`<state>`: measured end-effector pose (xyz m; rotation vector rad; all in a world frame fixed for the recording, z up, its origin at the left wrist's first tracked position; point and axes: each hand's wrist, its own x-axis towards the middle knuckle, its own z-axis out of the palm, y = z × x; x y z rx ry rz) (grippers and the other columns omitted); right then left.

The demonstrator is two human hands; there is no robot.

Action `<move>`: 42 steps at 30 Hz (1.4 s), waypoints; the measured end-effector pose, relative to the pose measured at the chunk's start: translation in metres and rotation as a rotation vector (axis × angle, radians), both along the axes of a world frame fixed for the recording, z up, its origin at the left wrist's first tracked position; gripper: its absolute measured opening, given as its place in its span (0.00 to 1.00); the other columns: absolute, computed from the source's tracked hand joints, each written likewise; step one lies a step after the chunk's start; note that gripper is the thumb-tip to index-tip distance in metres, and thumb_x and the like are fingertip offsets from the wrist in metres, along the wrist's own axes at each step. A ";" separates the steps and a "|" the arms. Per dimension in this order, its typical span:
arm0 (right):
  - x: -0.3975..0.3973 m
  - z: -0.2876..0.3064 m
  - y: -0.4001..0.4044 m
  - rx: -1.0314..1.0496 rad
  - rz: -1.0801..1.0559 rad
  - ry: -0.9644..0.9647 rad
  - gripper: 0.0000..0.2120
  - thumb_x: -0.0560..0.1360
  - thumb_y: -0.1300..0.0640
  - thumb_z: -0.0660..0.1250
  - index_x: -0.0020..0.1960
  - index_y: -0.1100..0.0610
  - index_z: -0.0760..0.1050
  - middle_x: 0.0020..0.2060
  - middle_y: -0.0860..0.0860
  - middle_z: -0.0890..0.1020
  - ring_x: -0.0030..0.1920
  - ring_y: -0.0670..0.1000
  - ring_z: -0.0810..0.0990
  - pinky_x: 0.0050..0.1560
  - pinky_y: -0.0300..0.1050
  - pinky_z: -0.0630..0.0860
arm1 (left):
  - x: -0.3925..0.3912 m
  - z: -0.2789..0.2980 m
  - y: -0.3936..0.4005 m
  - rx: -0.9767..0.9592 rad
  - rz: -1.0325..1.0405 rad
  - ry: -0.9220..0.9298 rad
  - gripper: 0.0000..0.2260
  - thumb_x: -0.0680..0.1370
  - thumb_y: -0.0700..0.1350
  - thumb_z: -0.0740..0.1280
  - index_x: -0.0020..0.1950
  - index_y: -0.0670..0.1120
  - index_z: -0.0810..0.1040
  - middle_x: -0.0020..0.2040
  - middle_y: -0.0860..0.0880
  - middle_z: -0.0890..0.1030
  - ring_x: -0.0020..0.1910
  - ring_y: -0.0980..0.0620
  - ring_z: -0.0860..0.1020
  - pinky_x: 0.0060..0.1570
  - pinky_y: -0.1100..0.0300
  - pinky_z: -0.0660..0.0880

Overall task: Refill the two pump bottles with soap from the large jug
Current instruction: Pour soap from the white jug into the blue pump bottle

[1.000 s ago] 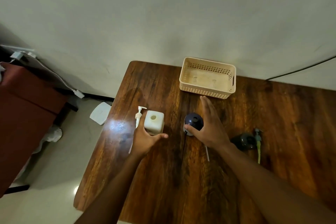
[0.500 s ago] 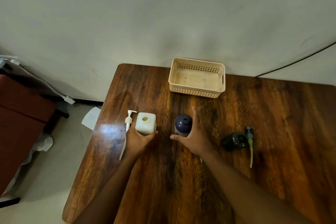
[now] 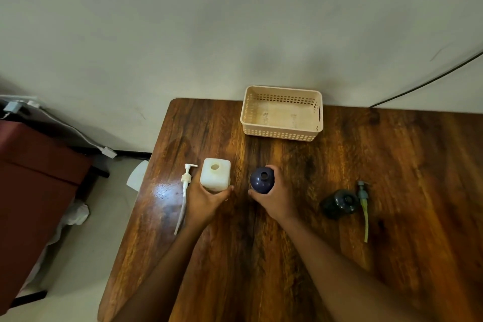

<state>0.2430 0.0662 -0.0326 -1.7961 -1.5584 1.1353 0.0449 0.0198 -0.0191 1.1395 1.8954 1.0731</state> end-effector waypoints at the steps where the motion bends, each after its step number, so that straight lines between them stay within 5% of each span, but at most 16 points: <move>1: 0.001 0.002 0.001 0.005 -0.002 0.006 0.45 0.65 0.52 0.84 0.75 0.50 0.65 0.72 0.51 0.75 0.71 0.54 0.74 0.64 0.39 0.73 | 0.000 0.002 0.002 0.010 -0.008 0.014 0.33 0.69 0.46 0.84 0.70 0.50 0.73 0.61 0.56 0.81 0.59 0.62 0.81 0.55 0.66 0.80; 4: 0.009 0.012 0.003 0.048 -0.017 0.020 0.43 0.65 0.53 0.85 0.72 0.48 0.65 0.69 0.50 0.75 0.68 0.53 0.75 0.57 0.32 0.72 | -0.003 0.017 0.010 0.066 -0.034 0.052 0.33 0.69 0.48 0.84 0.70 0.52 0.74 0.61 0.55 0.82 0.59 0.58 0.81 0.54 0.62 0.82; 8: 0.027 0.040 0.015 0.117 -0.038 0.051 0.40 0.64 0.51 0.85 0.68 0.45 0.65 0.66 0.46 0.75 0.66 0.52 0.76 0.60 0.44 0.79 | 0.000 0.051 0.025 0.114 -0.072 0.075 0.32 0.68 0.49 0.84 0.67 0.54 0.73 0.57 0.59 0.81 0.54 0.64 0.82 0.44 0.71 0.80; 11: 0.043 0.077 0.030 0.195 -0.050 0.089 0.39 0.64 0.49 0.84 0.68 0.43 0.66 0.66 0.43 0.75 0.65 0.47 0.74 0.53 0.33 0.73 | 0.008 0.098 0.042 0.198 -0.110 0.060 0.29 0.67 0.49 0.84 0.63 0.55 0.74 0.52 0.59 0.81 0.51 0.68 0.81 0.38 0.74 0.77; 14: 0.057 0.120 0.046 0.287 -0.041 0.146 0.39 0.65 0.48 0.84 0.68 0.43 0.67 0.68 0.44 0.75 0.66 0.47 0.74 0.54 0.33 0.76 | 0.017 0.148 0.061 0.296 -0.194 0.064 0.27 0.68 0.51 0.84 0.63 0.52 0.78 0.52 0.54 0.84 0.50 0.59 0.84 0.40 0.69 0.80; 18: 0.073 0.191 0.064 0.369 -0.045 0.221 0.37 0.62 0.46 0.86 0.64 0.41 0.70 0.59 0.37 0.77 0.59 0.46 0.79 0.46 0.32 0.79 | 0.028 0.214 0.086 0.434 -0.241 0.172 0.34 0.69 0.50 0.83 0.72 0.49 0.74 0.58 0.54 0.82 0.54 0.64 0.81 0.44 0.76 0.76; 23: 0.093 0.288 0.078 0.491 -0.058 0.270 0.36 0.62 0.42 0.85 0.64 0.42 0.72 0.57 0.39 0.79 0.54 0.43 0.80 0.44 0.31 0.78 | 0.045 0.296 0.118 0.557 -0.276 0.233 0.35 0.67 0.50 0.82 0.72 0.54 0.74 0.59 0.56 0.81 0.55 0.54 0.81 0.52 0.59 0.80; 30: 0.110 0.400 0.073 0.610 -0.047 0.403 0.35 0.57 0.36 0.81 0.62 0.40 0.74 0.54 0.42 0.83 0.52 0.46 0.83 0.48 0.42 0.81 | 0.065 0.406 0.137 0.667 -0.405 0.376 0.37 0.63 0.59 0.78 0.71 0.57 0.73 0.57 0.59 0.80 0.53 0.56 0.80 0.48 0.61 0.77; 42: 0.121 0.469 0.047 0.667 0.046 0.417 0.32 0.59 0.38 0.80 0.61 0.40 0.75 0.52 0.42 0.83 0.51 0.46 0.83 0.44 0.39 0.79 | 0.081 0.502 0.120 0.708 -0.567 0.630 0.30 0.62 0.54 0.77 0.63 0.59 0.77 0.49 0.54 0.81 0.48 0.51 0.80 0.48 0.50 0.81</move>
